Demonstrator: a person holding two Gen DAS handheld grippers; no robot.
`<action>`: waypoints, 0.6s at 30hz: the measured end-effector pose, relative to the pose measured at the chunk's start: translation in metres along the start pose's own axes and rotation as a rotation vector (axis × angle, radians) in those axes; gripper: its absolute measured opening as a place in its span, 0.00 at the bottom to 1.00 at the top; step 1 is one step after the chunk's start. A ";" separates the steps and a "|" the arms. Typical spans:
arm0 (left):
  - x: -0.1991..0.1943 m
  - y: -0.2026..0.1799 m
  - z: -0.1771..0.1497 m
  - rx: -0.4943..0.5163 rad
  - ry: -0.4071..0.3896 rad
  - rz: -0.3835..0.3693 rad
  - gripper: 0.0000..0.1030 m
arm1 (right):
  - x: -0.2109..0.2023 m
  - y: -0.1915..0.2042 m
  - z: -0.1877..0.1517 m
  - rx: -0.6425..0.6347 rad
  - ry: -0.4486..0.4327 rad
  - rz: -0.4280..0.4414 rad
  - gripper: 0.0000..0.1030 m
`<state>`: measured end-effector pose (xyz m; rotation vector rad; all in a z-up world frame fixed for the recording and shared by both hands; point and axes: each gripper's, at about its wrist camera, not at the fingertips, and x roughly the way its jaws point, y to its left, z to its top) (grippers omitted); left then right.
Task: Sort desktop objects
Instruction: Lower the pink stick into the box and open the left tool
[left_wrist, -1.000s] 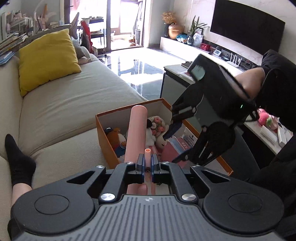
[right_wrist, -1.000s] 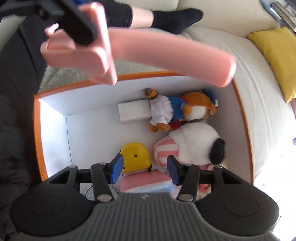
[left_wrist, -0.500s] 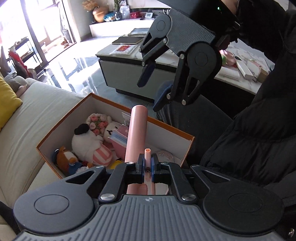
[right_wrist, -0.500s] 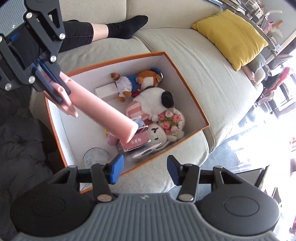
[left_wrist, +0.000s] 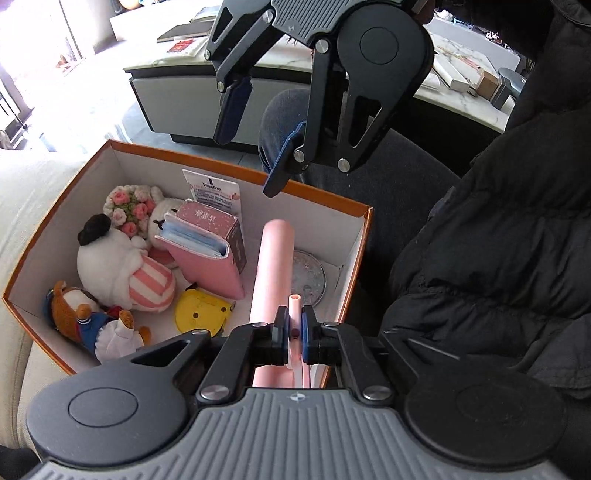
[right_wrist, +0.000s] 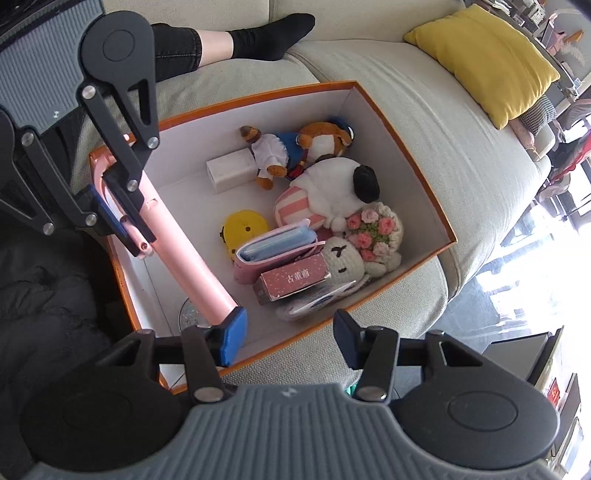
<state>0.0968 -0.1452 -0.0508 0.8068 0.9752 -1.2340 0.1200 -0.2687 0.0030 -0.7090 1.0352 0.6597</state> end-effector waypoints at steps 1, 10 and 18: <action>0.005 0.002 -0.002 0.002 0.012 -0.014 0.07 | 0.002 0.001 0.001 -0.004 0.002 0.002 0.53; 0.037 0.018 -0.016 -0.035 0.052 -0.069 0.07 | 0.014 0.006 0.009 -0.018 0.026 0.020 0.53; 0.048 0.033 -0.021 -0.087 0.056 -0.043 0.08 | 0.021 0.014 0.017 -0.045 0.040 0.027 0.53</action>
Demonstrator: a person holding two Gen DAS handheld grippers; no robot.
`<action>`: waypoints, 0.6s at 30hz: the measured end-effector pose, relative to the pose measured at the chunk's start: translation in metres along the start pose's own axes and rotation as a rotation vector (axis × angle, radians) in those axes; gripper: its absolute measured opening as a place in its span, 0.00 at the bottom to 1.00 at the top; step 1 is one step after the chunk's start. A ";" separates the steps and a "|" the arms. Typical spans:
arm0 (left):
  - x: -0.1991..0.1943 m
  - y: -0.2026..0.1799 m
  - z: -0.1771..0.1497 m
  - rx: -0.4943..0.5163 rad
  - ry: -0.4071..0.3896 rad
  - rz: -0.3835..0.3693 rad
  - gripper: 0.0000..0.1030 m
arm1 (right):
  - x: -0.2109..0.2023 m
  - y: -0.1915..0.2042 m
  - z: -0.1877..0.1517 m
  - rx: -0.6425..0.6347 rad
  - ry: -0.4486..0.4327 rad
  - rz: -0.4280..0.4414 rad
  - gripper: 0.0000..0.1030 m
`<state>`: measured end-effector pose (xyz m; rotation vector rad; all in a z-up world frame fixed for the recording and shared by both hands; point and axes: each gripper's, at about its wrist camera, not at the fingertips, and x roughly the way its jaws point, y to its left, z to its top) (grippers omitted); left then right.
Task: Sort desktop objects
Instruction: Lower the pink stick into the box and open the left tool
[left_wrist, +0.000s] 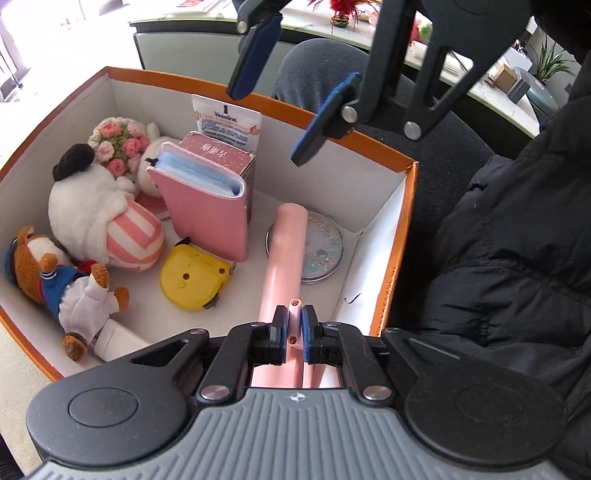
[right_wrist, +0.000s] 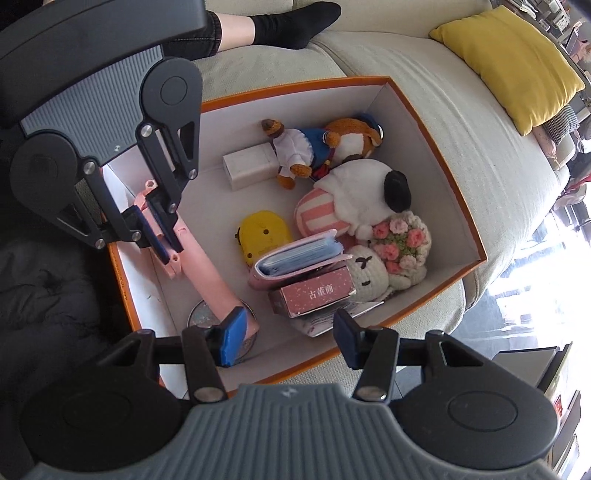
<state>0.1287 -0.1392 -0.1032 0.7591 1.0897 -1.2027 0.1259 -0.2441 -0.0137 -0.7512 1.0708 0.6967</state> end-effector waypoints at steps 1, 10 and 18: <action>0.001 0.001 0.000 -0.008 0.001 0.006 0.08 | 0.000 0.001 0.001 -0.006 0.003 -0.001 0.53; 0.001 0.015 0.005 -0.050 -0.015 0.057 0.14 | -0.001 0.008 0.002 -0.021 0.015 -0.012 0.53; -0.034 0.009 0.006 -0.065 -0.116 0.129 0.27 | -0.015 0.014 0.003 -0.019 -0.001 -0.050 0.53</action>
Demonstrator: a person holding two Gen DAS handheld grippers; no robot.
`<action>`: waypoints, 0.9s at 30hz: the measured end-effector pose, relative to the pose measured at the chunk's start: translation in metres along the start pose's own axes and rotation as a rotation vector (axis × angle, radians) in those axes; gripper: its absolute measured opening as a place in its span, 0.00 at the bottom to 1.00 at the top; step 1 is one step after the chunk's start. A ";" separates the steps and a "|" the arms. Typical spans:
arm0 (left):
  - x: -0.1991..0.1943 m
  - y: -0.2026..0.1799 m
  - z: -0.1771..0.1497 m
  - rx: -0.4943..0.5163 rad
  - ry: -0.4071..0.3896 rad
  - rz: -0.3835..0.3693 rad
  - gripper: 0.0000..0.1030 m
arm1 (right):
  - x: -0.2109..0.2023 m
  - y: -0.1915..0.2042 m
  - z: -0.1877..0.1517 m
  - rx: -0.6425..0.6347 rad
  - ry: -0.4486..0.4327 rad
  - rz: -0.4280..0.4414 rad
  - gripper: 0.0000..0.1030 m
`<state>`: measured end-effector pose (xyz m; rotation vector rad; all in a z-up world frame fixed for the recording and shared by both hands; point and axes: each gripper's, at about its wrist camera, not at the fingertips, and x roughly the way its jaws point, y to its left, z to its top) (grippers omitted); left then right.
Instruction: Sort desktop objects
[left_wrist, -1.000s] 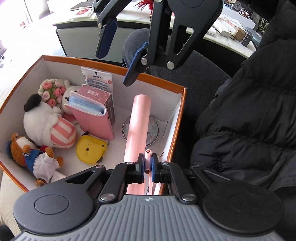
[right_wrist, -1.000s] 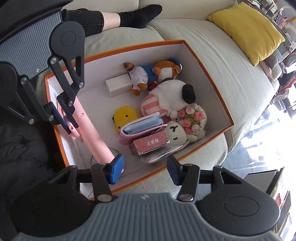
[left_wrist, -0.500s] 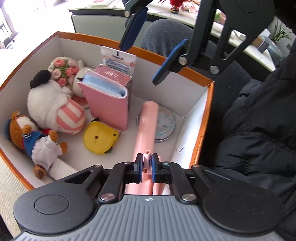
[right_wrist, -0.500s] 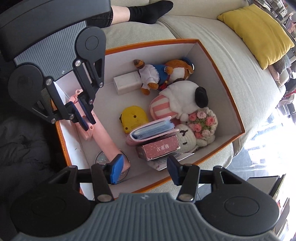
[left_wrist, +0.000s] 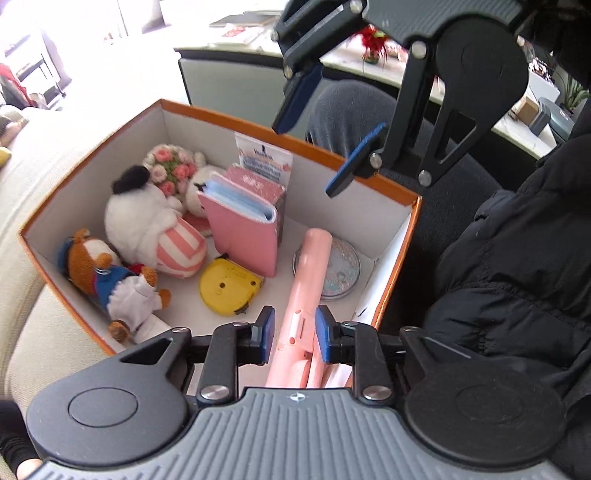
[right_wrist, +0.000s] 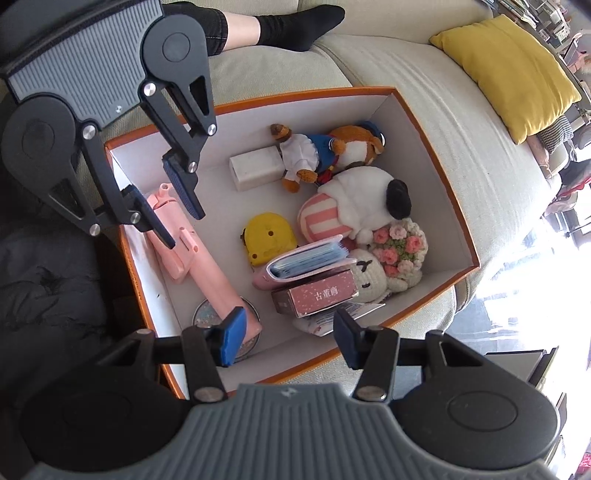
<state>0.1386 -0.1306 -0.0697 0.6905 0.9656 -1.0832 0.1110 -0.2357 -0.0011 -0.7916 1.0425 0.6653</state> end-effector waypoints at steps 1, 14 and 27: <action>-0.005 0.000 0.001 -0.009 -0.017 0.010 0.29 | -0.003 0.001 0.000 0.000 -0.005 -0.006 0.53; -0.081 -0.037 -0.021 -0.249 -0.426 0.371 0.64 | -0.036 0.015 0.005 0.233 -0.140 -0.080 0.53; -0.117 -0.058 -0.061 -0.580 -0.545 0.635 0.86 | -0.028 0.047 0.004 0.696 -0.344 -0.120 0.68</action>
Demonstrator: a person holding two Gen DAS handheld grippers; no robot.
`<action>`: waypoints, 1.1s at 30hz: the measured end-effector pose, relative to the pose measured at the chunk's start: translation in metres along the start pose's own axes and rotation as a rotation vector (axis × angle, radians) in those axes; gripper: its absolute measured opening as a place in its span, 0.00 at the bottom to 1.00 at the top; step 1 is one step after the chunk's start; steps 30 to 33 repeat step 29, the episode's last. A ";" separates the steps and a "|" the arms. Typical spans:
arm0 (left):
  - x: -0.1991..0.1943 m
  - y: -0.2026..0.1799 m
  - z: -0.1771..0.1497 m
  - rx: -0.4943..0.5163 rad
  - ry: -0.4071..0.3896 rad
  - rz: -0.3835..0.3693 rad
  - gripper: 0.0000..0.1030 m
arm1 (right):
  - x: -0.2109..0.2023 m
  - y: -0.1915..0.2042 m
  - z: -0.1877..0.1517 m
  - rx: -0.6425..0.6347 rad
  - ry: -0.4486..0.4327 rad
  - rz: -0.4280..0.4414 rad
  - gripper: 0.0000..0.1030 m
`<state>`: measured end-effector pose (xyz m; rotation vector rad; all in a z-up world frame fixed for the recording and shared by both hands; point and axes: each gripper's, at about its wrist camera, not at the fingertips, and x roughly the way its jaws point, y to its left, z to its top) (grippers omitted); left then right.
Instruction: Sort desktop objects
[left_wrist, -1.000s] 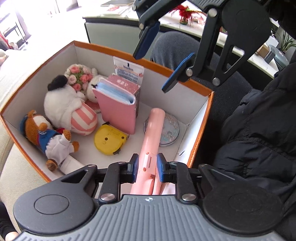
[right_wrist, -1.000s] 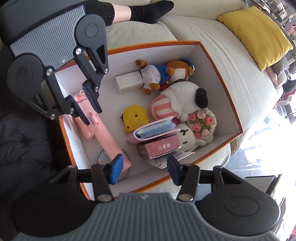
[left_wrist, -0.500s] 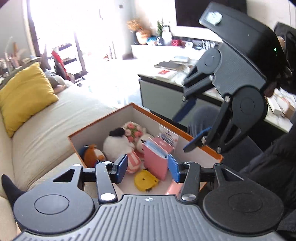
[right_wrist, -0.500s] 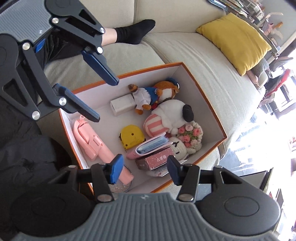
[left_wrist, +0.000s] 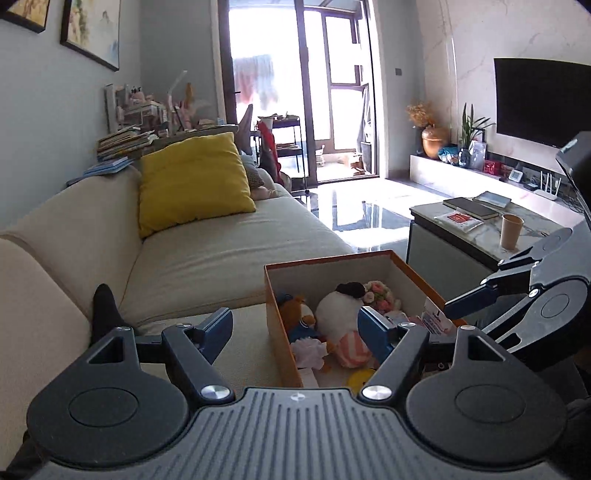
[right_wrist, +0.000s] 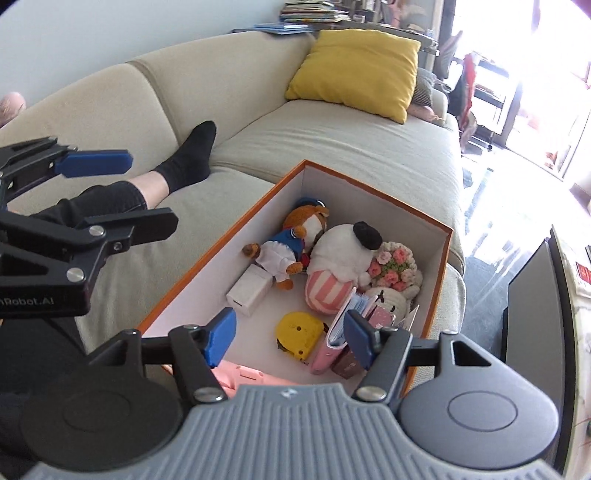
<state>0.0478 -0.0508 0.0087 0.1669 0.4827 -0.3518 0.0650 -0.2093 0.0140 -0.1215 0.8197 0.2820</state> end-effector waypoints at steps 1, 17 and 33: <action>-0.003 0.004 -0.003 -0.022 0.010 0.017 0.87 | 0.002 0.001 -0.003 0.024 -0.002 -0.003 0.68; -0.019 0.026 -0.036 -0.192 0.112 0.092 0.88 | 0.012 0.023 -0.036 0.134 0.029 -0.036 0.74; -0.027 0.029 -0.038 -0.222 0.123 0.114 0.88 | 0.005 0.030 -0.037 0.117 0.019 -0.029 0.75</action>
